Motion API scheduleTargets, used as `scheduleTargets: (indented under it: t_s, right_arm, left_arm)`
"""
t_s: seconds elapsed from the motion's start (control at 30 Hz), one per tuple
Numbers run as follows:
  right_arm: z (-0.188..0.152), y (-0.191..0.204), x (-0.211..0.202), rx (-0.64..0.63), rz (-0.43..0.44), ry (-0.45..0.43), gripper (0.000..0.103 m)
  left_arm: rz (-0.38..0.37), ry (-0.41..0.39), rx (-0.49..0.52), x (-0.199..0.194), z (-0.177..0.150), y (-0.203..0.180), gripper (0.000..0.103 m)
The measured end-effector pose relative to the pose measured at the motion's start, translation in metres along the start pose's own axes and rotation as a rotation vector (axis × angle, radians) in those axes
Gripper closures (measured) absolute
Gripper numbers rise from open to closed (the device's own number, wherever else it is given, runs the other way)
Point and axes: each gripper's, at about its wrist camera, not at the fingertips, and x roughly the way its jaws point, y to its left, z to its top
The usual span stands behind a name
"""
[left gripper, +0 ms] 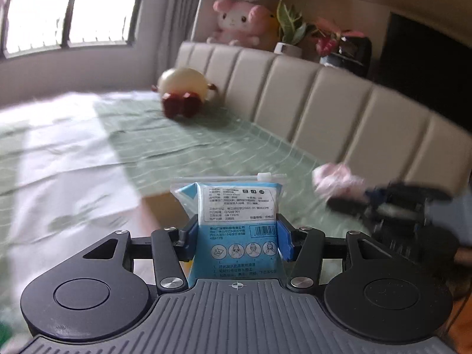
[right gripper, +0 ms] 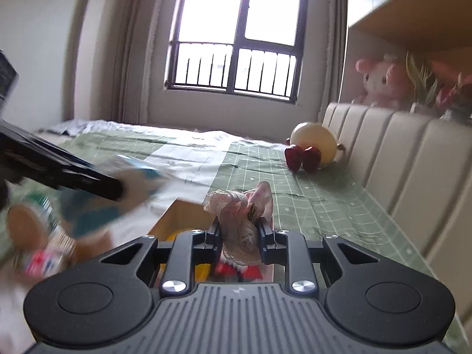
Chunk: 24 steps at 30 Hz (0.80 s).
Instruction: Organize soft objects
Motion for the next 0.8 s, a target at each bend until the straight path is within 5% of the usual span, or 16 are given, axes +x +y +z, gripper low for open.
scheduleTargets:
  t_s: [0.1, 0.17, 0.27, 0.33, 0.47, 0.57, 0.67, 0.8]
  right_arm:
    - [0.009, -0.022, 0.062, 0.126, 0.047, 0.095, 0.080]
    - [0.002, -0.028, 0.103, 0.186, 0.063, 0.182, 0.080]
    - [-0.018, -0.023, 0.147, 0.155, 0.067, 0.308, 0.079]
    - [-0.030, -0.017, 0.165, 0.128, 0.095, 0.395, 0.075]
    - [-0.032, -0.021, 0.153, 0.151, 0.096, 0.395, 0.064]
    - [-0.017, -0.033, 0.119, 0.227, 0.112, 0.306, 0.061]
    - [0.003, -0.031, 0.078, 0.221, 0.074, 0.183, 0.045]
    - [0.017, -0.010, 0.039, 0.202, 0.081, 0.106, 0.041]
  left_arm:
    - [-0.032, 0.105, -0.213, 0.079, 0.027, 0.046, 0.045]
    - [0.020, 0.169, -0.308, 0.121, 0.028, 0.070, 0.047]
    - [0.116, 0.216, -0.236, 0.152, 0.024, 0.077, 0.046]
    - [0.108, 0.218, -0.211, 0.155, 0.024, 0.075, 0.047]
    - [0.055, 0.169, -0.184, 0.138, 0.025, 0.067, 0.047]
    - [0.046, 0.090, -0.157, 0.104, 0.029, 0.060, 0.047]
    - [0.033, 0.031, -0.136, 0.053, 0.023, 0.056, 0.047]
    - [0.048, -0.021, -0.077, -0.036, -0.008, 0.057, 0.047]
